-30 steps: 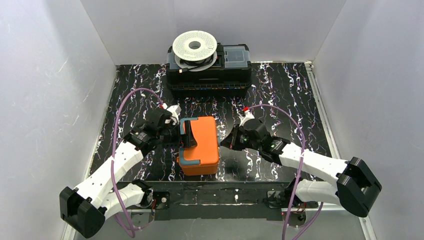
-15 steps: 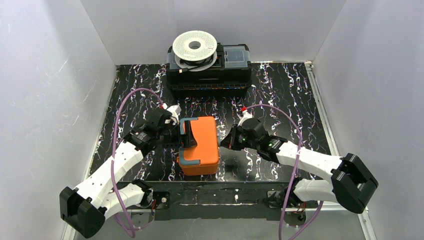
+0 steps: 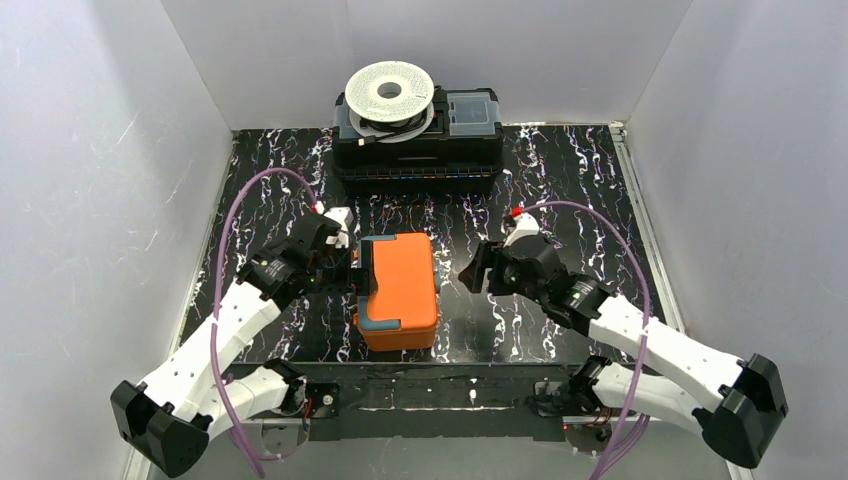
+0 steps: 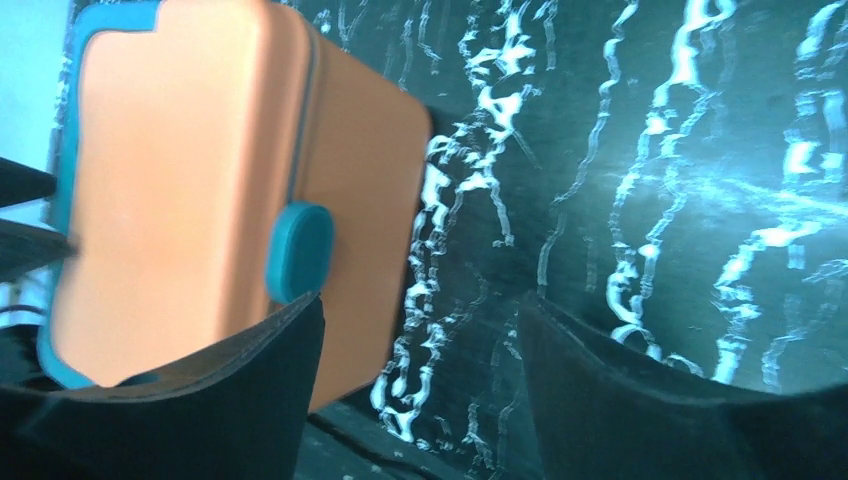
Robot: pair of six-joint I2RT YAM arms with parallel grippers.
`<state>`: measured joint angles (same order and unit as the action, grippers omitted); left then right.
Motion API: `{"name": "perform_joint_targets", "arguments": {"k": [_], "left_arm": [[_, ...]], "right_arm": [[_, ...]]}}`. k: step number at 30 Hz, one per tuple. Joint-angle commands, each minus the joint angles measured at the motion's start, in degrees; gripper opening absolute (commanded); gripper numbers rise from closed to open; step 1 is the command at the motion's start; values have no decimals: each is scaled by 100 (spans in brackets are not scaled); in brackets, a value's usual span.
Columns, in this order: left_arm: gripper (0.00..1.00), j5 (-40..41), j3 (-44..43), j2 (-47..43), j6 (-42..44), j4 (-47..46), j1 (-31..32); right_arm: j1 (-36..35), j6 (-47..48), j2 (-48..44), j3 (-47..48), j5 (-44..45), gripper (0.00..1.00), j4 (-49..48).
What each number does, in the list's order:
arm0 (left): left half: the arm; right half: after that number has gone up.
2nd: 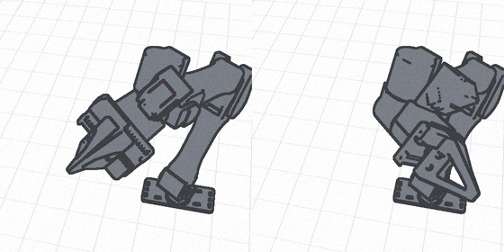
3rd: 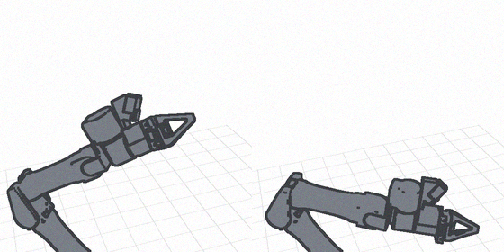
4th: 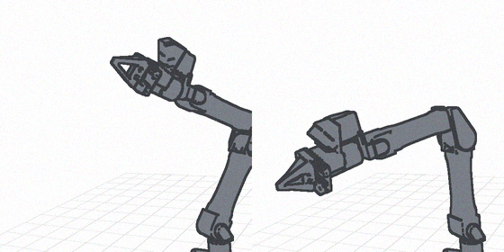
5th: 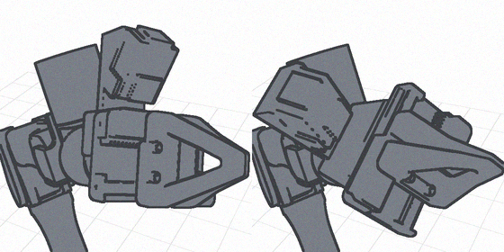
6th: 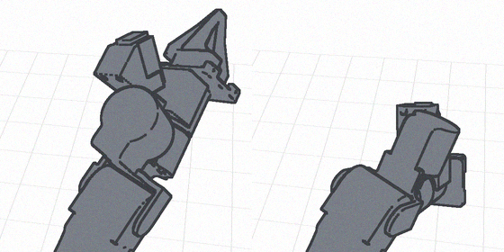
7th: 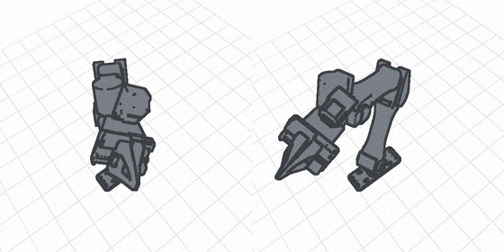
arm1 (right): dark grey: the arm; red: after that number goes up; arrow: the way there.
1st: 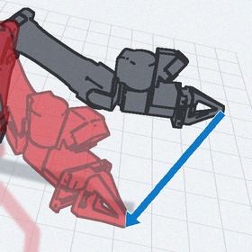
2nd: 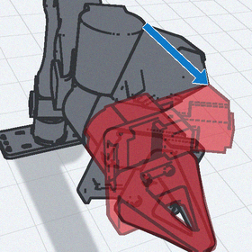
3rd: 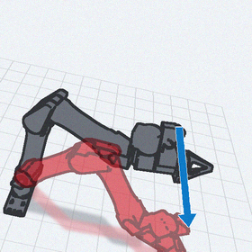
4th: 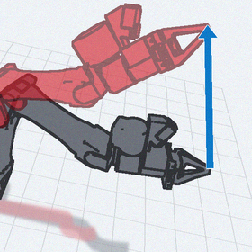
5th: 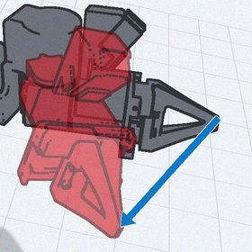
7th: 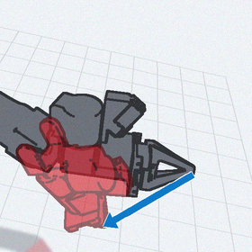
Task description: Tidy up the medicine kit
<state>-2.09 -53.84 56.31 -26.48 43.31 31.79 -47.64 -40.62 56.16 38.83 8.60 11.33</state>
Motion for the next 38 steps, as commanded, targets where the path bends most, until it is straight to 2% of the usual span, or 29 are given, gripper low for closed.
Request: {"name": "perform_joint_targets", "arguments": {"k": [1,3,10,15,24,32,38], "left_arm": [[98,881,-414,-261,314,758,12],[98,1039,-484,-384,371,855,14],[98,1357,-494,-1020,423,950,19],[98,1763,-224,-1608,124,782,12],[98,1669,393,-2442,59,546,15],[98,1363,637,-2749,251,449,13],[98,1448,625,-2906,350,395,11]], "right_arm": [[43,629,-492,283,704,86,839],[52,726,-637,396,817,98,1147],[53,718,-1328,503,1199,98,1982],[53,-61,-1815,660,1829,98,2934],[53,-827,-2406,814,2808,98,4395],[51,-681,-3231,662,2295,98,4406],[53,-602,-3349,674,2342,98,4522]]}}
